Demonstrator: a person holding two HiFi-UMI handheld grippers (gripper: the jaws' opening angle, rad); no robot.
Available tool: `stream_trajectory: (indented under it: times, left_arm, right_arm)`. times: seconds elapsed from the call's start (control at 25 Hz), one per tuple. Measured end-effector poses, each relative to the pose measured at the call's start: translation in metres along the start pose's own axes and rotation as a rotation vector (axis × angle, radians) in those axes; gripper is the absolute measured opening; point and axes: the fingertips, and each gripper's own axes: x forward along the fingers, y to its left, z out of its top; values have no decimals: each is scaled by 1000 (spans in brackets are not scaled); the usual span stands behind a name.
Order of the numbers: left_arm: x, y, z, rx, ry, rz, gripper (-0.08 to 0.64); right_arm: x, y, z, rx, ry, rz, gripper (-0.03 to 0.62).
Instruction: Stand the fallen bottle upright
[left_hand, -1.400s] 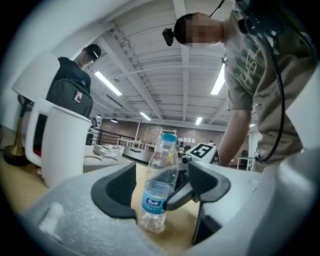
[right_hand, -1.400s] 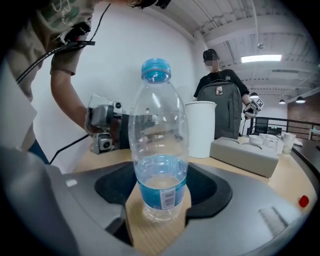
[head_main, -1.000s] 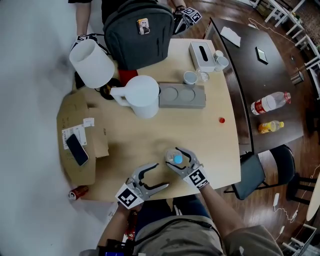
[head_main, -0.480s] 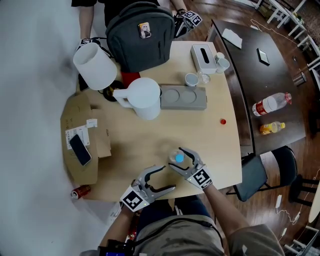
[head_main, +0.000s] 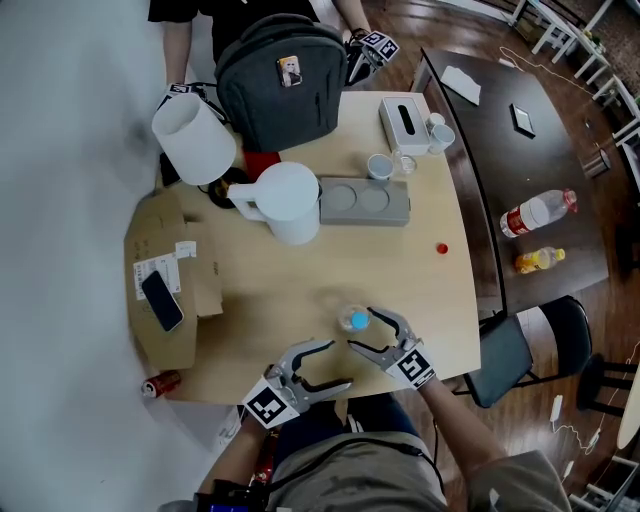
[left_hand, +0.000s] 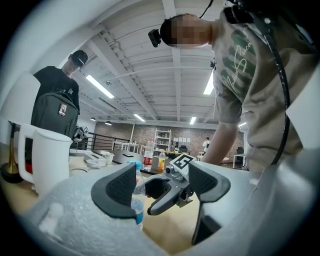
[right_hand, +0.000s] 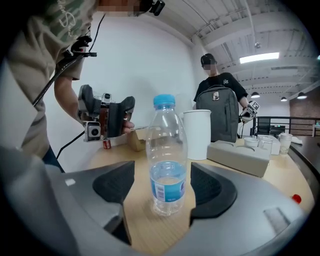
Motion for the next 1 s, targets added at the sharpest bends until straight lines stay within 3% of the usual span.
stream_trajectory:
  times: [0.24,0.36,0.4,0.48,0.56,0.64,0.84,0.88,0.92,1.0]
  left_arm:
    - [6,-9,5,29,-17,-33,339]
    - [6,-3,-3,47,36,23,330]
    - [5,0,-8,79,72,46,283]
    - [3,3,-9,127,95,62,26]
    - [2,4,-5,126,81,55,2]
    - [1,2,-4,130,83,45,2]
    - [-7,1,-2,100,70,35,2]
    - [-9,0,-1,81,60,30,2]
    - [-11,-1,-1,62,50,23,2]
    - [-13,-1,0,57,40,10,2]
  right_arm:
    - [-19,9,3,-17,-17,5,341]
    - [-23,10,4,-8,-25,-14,334]
    - [-25,11,5,-5,-31,-21,334]
    - [-29,13,9,-5,-44,-31,334]
    - [-33,15,15,2,-65,-36,326]
    - [-37,20,19,13,-83,-35,257]
    - [-35,34,27,23,-81,-30,168]
    - [-34,36,30,18,-69,-26,47]
    - [-32,40,32,2,-56,-15,5]
    - [-29,48,40,-41,-45,16,3]
